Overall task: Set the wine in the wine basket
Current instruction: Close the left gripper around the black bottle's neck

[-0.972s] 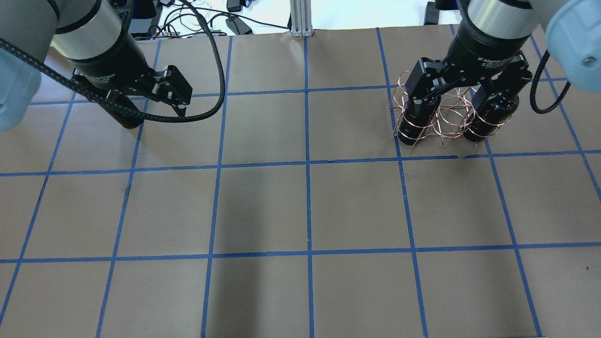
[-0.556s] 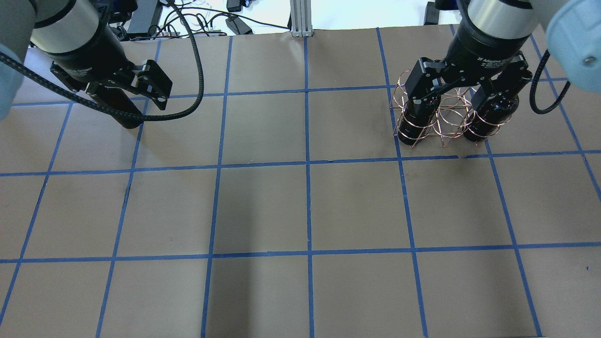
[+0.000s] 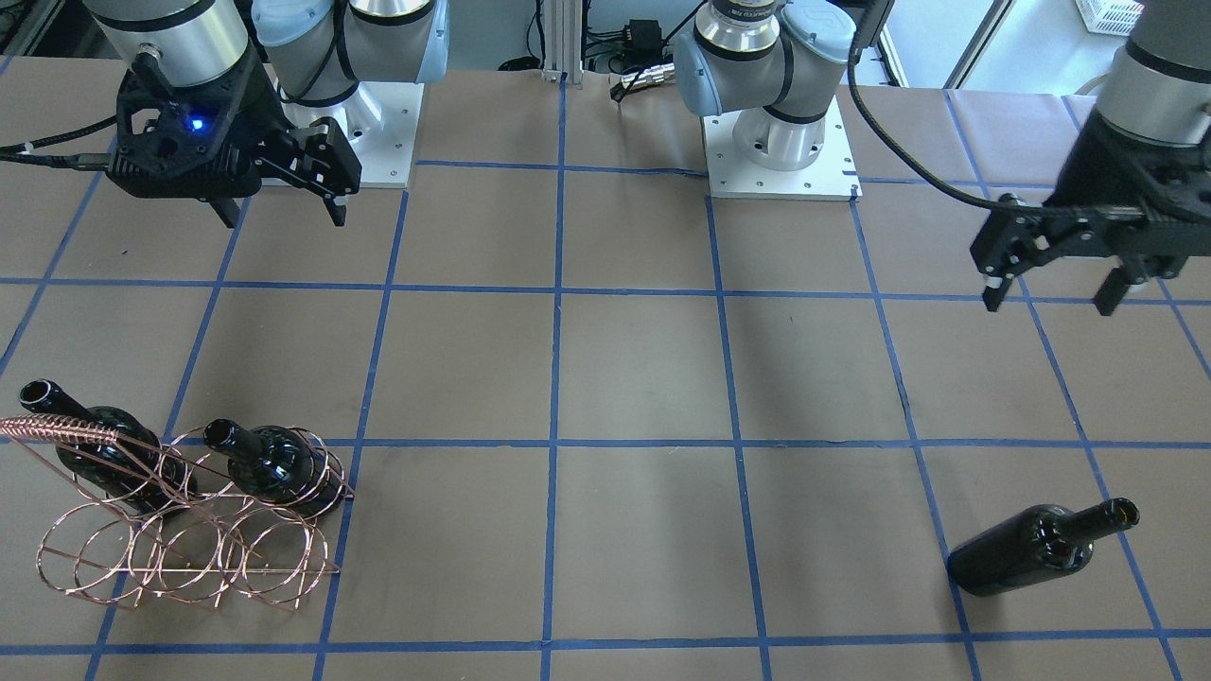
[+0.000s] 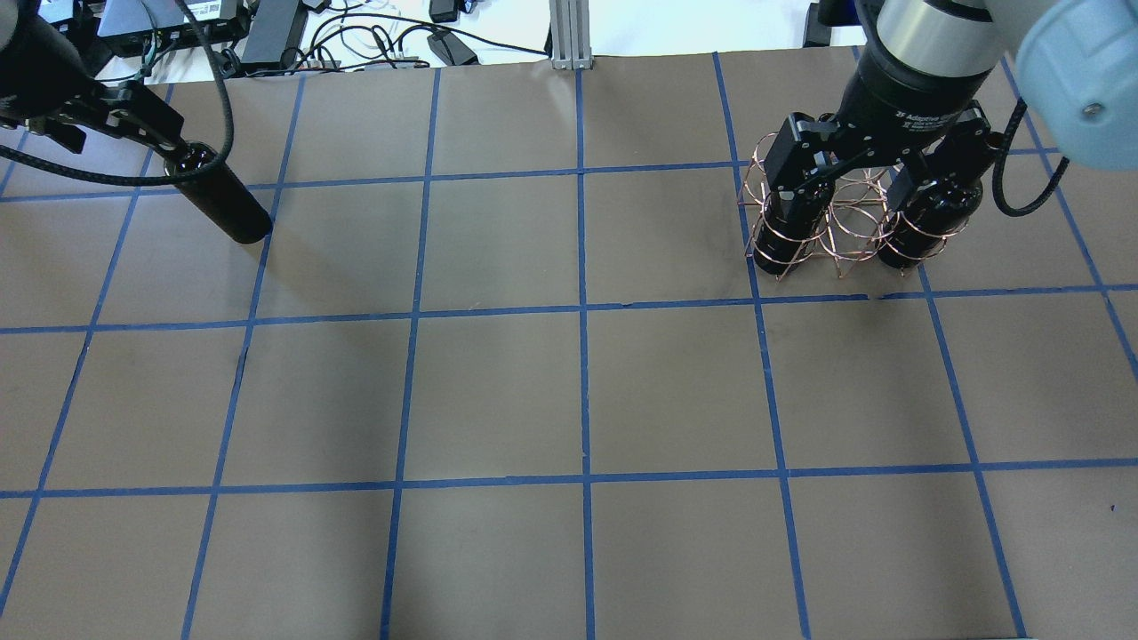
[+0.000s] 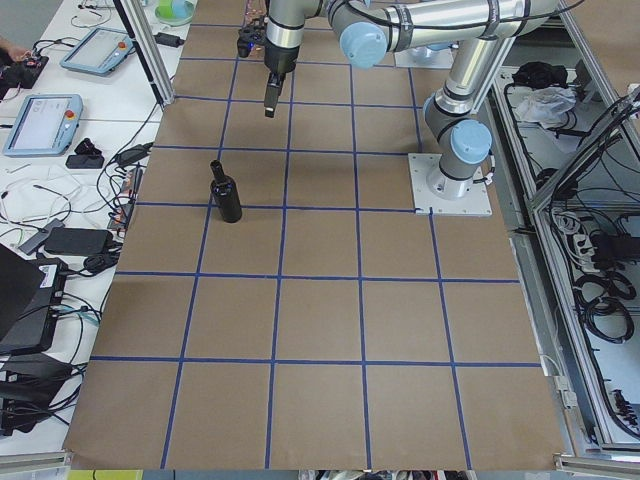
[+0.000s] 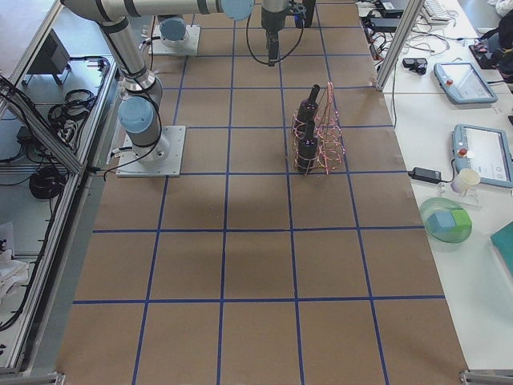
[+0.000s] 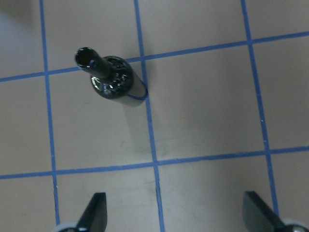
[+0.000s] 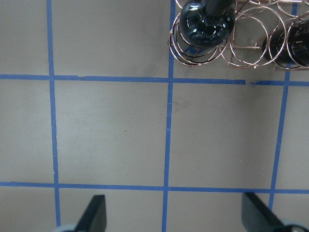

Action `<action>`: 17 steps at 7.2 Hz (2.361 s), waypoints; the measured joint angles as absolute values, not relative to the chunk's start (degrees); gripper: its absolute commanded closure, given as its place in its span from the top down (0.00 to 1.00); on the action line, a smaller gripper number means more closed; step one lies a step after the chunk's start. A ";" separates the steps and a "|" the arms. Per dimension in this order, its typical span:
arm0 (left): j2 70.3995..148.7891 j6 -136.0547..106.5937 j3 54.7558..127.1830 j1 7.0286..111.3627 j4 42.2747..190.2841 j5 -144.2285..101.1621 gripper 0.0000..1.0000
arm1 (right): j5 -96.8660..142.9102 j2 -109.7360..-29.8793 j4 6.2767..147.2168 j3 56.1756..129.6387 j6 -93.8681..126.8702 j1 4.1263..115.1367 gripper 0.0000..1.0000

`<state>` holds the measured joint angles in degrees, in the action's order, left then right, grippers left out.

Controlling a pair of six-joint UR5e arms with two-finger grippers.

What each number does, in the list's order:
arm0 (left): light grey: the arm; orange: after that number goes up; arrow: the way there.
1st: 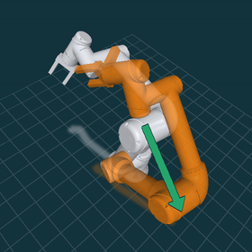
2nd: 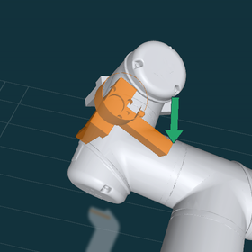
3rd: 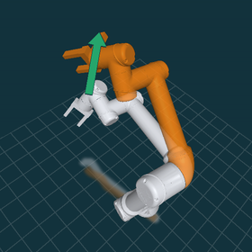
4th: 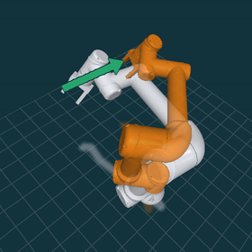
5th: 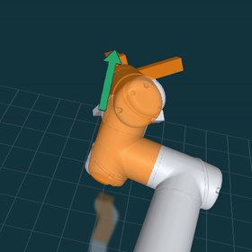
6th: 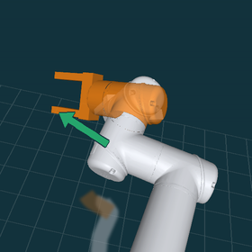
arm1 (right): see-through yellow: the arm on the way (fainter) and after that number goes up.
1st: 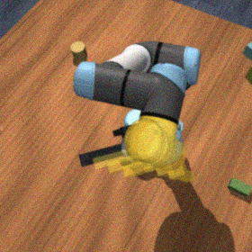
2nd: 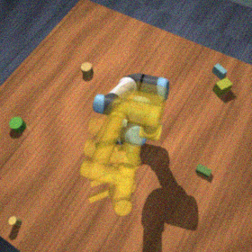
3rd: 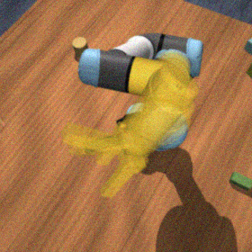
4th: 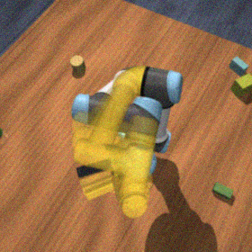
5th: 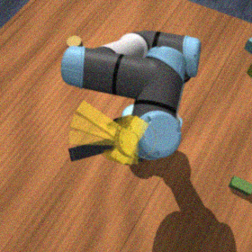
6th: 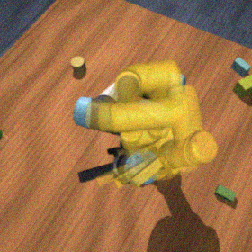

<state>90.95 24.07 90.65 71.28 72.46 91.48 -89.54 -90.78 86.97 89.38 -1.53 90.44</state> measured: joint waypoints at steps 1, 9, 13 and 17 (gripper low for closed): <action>93.32 24.51 90.63 68.96 67.51 91.42 1.00 | -89.58 -90.07 86.97 89.56 -1.52 90.44 1.00; 108.44 24.60 89.77 64.36 45.61 80.55 0.91 | -88.91 -90.01 87.17 89.69 -0.91 90.26 1.00; 109.69 24.21 90.48 64.89 45.62 80.40 0.59 | -88.49 -91.05 87.76 89.70 -1.27 90.34 1.00; 109.75 24.54 90.75 64.95 46.19 80.45 0.44 | -89.10 -91.29 88.41 89.74 -1.23 90.27 1.00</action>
